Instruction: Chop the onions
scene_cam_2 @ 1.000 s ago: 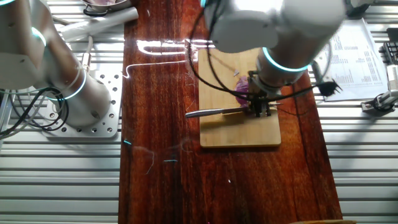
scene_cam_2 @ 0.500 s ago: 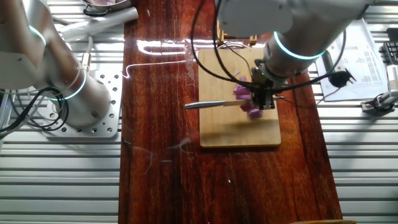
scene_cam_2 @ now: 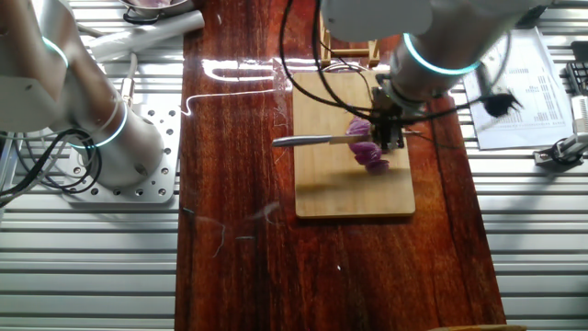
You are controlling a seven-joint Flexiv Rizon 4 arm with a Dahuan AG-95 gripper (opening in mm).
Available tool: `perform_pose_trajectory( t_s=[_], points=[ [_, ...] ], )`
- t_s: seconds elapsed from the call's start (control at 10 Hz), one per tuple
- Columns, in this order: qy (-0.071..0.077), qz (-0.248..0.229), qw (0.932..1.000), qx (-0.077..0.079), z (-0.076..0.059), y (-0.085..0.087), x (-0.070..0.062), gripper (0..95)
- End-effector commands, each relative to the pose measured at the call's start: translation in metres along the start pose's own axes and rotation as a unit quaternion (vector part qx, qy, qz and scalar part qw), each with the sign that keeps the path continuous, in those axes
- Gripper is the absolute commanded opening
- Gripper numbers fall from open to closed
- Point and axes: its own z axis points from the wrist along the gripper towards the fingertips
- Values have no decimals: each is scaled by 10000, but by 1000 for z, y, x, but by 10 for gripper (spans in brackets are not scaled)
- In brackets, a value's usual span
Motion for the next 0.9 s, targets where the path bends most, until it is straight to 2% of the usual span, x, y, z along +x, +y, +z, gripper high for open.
perform_pose_trajectory(
  t_s=[0.1,0.3,0.4,0.5,0.6,0.7,0.9],
  points=[
    [-36,-36,10000,3,8,0,2,0],
    [-106,-49,9999,42,27,-4,1,0],
    [-91,-68,9999,72,34,-5,1,0],
    [-50,-16,10000,-22,39,-6,4,0],
    [-53,-49,10000,20,39,-6,5,0],
    [-47,-59,10000,-16,37,-6,6,0],
    [52,-34,10000,35,19,-3,8,0]
  ],
)
